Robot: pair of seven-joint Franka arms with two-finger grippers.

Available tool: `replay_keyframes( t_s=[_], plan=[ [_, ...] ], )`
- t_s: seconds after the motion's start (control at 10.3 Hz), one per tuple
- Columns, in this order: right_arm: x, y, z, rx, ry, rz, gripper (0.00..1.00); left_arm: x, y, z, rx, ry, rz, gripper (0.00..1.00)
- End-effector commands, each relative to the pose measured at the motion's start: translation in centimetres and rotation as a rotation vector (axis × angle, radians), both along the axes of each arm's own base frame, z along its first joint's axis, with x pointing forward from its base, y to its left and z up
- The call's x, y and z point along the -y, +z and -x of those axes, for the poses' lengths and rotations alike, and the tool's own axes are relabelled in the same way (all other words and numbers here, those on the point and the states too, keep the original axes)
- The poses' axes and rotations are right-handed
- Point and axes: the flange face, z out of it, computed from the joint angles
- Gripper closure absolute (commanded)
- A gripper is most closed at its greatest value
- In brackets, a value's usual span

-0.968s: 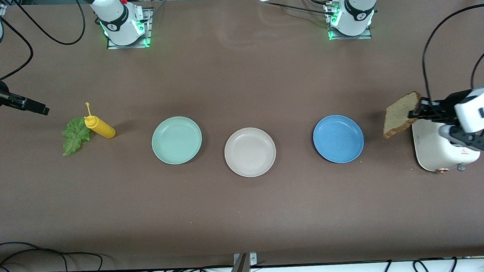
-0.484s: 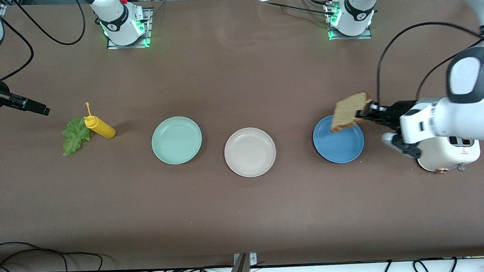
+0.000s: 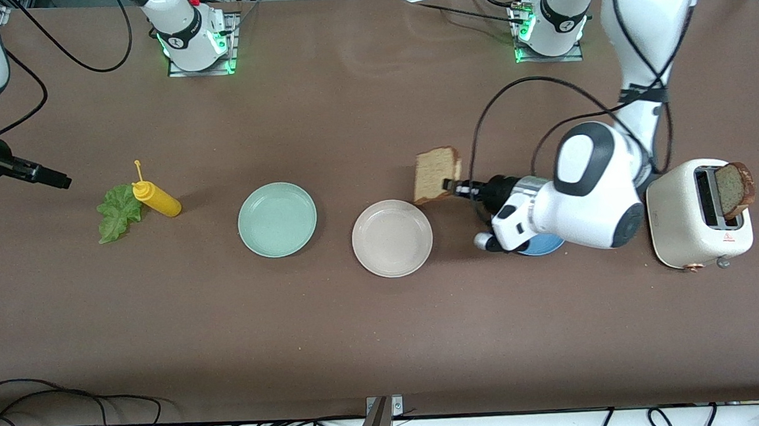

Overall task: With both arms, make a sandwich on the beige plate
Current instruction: 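Lower the toast onto the beige plate while the right gripper reaches the lettuce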

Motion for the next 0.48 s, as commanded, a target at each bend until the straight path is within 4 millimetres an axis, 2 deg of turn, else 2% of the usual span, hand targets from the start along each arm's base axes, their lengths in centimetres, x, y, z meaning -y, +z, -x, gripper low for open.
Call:
replay_keyframes(
  t_s=[0.0, 0.19, 0.39],
  plan=[
    [2.0, -4.2, 0.0, 0.002, 0.026, 0.013, 0.0, 1.3, -0.4, -1.9, -0.054, 0.207, 0.034, 1.0],
    [1.8, -7.1, 0.6, 0.002, 0.031, 0.011, 0.0, 3.3, -2.6, -2.2, -0.038, 0.264, 0.054, 1.0],
    [2.4, -10.5, 0.4, -0.039, 0.023, 0.007, 0.0, 4.2, -4.8, -2.2, 0.075, 0.197, 0.109, 1.0]
  ],
)
